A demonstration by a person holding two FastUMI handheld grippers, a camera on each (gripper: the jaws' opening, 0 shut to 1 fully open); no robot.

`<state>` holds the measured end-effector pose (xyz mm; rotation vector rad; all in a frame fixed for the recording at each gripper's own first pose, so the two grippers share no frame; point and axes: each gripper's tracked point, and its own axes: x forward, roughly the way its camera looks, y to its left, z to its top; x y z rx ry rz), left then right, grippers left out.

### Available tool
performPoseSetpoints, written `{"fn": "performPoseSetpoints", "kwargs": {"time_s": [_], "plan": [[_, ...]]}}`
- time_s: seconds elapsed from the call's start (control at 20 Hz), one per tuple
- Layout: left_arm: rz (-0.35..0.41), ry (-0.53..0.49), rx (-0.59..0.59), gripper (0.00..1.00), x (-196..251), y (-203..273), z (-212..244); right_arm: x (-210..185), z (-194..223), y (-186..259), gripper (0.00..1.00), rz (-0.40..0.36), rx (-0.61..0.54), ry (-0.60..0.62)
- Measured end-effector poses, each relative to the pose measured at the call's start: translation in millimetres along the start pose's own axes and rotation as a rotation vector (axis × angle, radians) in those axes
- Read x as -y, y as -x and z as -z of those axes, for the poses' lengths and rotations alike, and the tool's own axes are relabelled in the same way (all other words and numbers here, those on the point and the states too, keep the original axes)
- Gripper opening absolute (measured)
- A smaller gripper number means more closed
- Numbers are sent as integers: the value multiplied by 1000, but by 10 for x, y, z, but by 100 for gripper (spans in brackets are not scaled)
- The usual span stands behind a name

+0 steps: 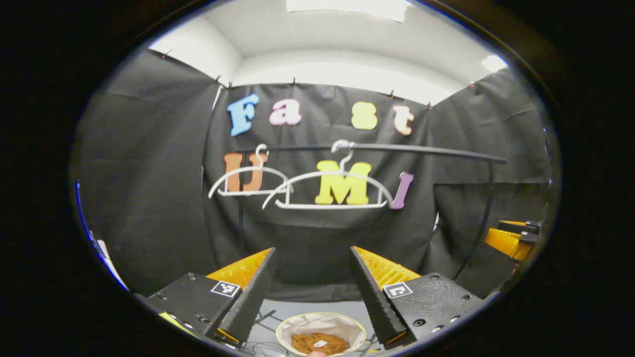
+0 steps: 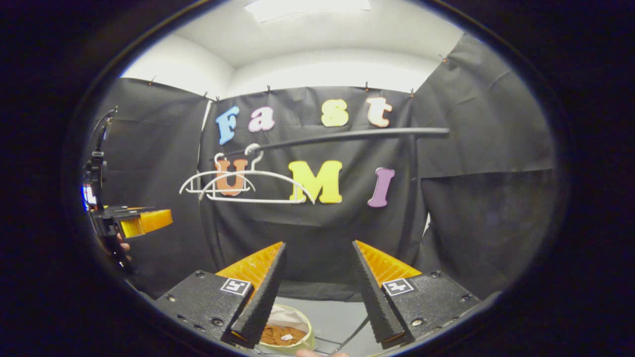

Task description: Grasp the clothes on the hanger with both hands and then place them into the laundry hamper below.

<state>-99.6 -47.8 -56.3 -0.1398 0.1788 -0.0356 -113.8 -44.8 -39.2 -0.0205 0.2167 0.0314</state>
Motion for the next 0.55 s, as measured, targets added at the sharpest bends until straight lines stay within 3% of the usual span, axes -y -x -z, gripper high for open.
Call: {"fn": "performPoseSetpoints", "kwargs": {"time_s": [0.1, 0.25, 0.45, 0.55], "plan": [[38, 15, 66, 92, 242, 473, -198, 214, -65, 283, 82, -19, 42, -16], [-3, -8, 99, 98, 359, 1047, -292, 367, -103, 631, 83, -53, 67, -28], [-50, -36, 134, 98, 461, 1611, -300, 373, -439, 1022, 85, -101, 153, -65], [-69, -38, 145, 98, 456, 1752, -367, 404, -566, 1206, 93, -102, 210, -55]]}}
